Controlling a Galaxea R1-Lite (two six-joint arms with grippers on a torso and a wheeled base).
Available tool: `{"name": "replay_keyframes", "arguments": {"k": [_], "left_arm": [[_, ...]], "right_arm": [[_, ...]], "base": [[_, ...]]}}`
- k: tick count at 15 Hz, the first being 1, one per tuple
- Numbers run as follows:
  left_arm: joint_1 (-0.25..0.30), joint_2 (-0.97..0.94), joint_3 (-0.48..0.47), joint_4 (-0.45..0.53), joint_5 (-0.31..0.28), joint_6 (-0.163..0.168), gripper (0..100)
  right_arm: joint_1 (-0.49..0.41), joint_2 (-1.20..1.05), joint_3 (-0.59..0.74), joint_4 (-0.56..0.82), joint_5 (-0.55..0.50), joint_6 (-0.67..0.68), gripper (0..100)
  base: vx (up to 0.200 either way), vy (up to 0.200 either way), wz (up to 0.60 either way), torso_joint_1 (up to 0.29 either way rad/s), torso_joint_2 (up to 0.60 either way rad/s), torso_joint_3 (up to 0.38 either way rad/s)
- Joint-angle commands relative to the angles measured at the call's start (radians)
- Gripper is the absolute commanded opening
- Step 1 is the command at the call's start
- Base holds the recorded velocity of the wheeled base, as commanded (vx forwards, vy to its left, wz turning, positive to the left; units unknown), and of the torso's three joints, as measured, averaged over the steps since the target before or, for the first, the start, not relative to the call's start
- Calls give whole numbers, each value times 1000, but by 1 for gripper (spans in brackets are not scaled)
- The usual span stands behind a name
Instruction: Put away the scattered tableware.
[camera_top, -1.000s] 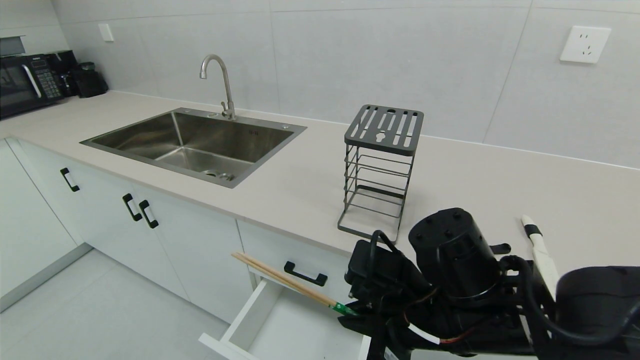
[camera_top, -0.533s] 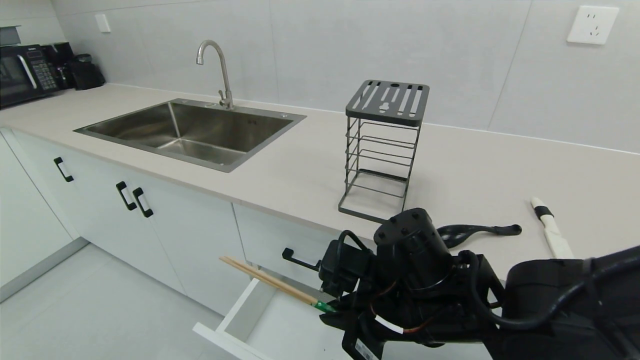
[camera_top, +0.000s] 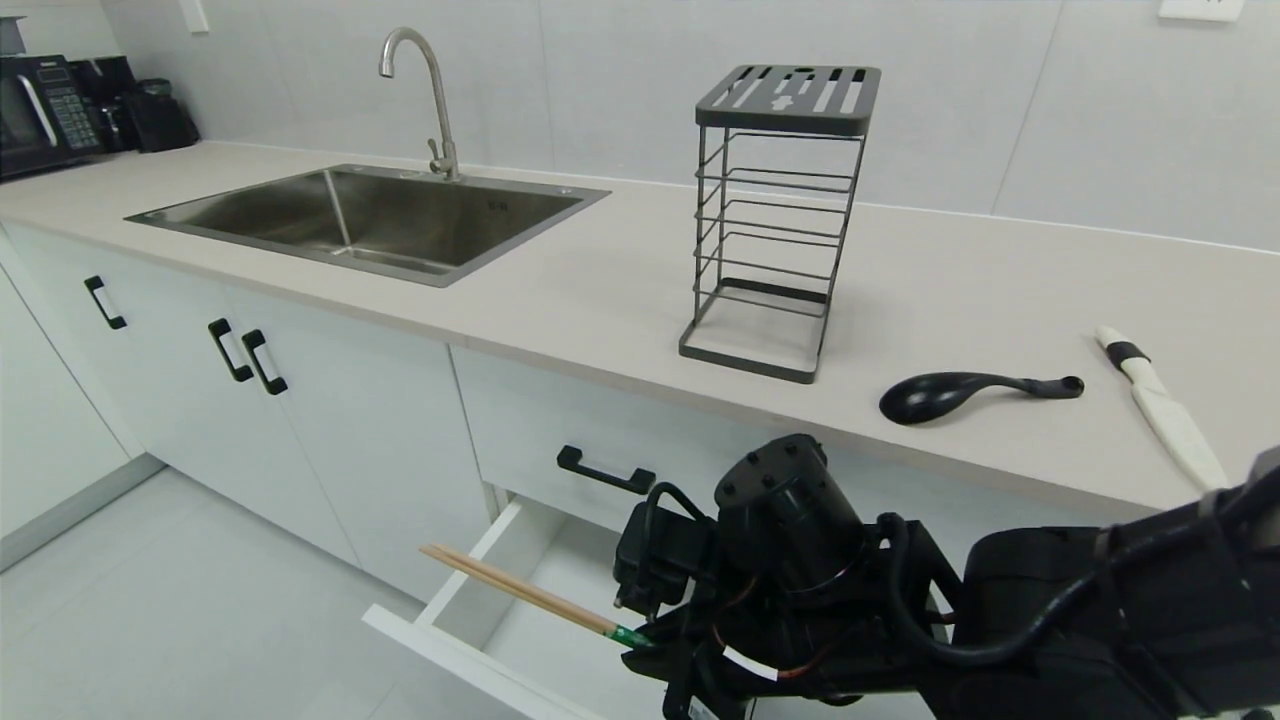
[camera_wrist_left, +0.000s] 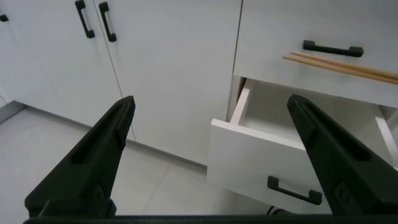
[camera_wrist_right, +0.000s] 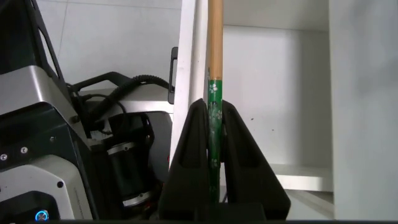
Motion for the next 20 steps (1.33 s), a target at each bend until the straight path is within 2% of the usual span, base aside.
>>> {"name": "replay_keyframes", "arguments": {"k": [1, 7, 9, 14, 20], "left_arm": [[0, 1, 0, -1, 0, 0, 100], [0, 1, 0, -1, 0, 0, 100], [0, 1, 0, -1, 0, 0, 100], [0, 1, 0, -1, 0, 0, 100], [0, 1, 0, -1, 0, 0, 100]], "right_arm": [[1, 8, -2, 0, 1, -1, 0], [-13, 82, -67, -3, -8, 2, 0], [-26, 118, -125, -3, -16, -6, 0], [-37, 140, -130, 0, -124, -9, 0], [-43, 198, -168, -3, -165, 29, 0]], "base": [[0, 0, 0, -246, 393, 149], [0, 0, 0, -239, 319, 127], [0, 0, 0, -71, 269, 83], [0, 0, 0, -7, 94, 24], [0, 0, 0, 0, 0, 0]]}}
